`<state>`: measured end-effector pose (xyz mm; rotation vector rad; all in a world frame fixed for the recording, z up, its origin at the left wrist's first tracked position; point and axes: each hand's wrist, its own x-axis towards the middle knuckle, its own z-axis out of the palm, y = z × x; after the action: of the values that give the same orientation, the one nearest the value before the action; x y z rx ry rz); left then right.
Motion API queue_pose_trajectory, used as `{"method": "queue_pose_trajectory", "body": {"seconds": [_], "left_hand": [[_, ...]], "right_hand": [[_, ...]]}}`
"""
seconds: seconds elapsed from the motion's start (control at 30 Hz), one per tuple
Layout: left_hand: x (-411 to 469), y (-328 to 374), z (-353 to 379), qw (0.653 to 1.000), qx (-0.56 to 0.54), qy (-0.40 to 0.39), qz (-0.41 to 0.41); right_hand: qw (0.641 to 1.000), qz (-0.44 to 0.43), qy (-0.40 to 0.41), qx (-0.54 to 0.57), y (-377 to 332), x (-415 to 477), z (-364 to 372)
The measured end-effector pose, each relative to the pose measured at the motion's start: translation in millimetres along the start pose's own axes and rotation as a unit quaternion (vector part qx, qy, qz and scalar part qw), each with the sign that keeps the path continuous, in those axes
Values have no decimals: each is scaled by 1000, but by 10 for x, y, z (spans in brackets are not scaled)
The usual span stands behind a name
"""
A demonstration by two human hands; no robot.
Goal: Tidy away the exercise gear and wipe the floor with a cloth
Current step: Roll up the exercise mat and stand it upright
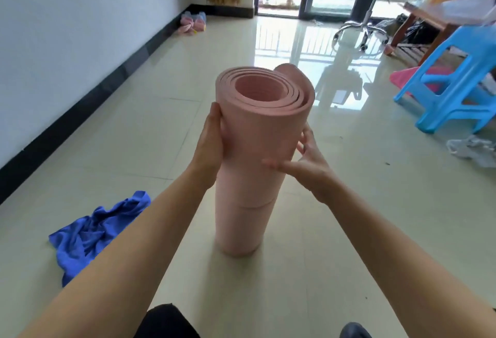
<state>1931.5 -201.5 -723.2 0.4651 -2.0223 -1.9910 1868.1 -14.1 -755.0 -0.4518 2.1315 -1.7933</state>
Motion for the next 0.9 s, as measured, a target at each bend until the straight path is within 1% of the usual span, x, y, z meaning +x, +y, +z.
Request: {"method": "queue_pose_trajectory", "body": {"seconds": [0.1, 0.17, 0.2, 0.27, 0.3, 0.37, 0.5, 0.6, 0.67, 0.77, 0.9], "left_hand": [[19, 328, 25, 998, -44, -22, 30], [83, 473, -1, 997, -68, -7, 48], [125, 517, -46, 996, -69, 13, 54], [172, 543, -138, 996, -75, 32, 33], [182, 528, -177, 997, -57, 37, 21], [166, 493, -233, 999, -31, 42, 5], [144, 485, -332, 998, 39, 41, 9], [149, 523, -405, 993, 117, 26, -1], [134, 539, -462, 989, 146, 25, -8], [124, 503, -535, 988, 148, 36, -17], [57, 489, -511, 986, 152, 52, -46]], "right_hand": [[999, -3, -6, 52, -213, -5, -46], [996, -5, 31, 83, -395, 41, -70], [993, -11, 58, 99, -494, 69, -92], [987, -19, 96, 125, -658, 138, -152], [988, -16, 96, 120, -732, 151, -167], [995, -7, 68, 71, -815, 184, -163], [999, 14, 5, -31, -925, 296, 24], [998, 17, -42, -54, -936, 400, 184], [997, 4, -42, -72, -922, 472, 246], [996, 7, -27, -85, -890, 537, 263], [994, 38, -65, -76, -901, 522, 221]]}}
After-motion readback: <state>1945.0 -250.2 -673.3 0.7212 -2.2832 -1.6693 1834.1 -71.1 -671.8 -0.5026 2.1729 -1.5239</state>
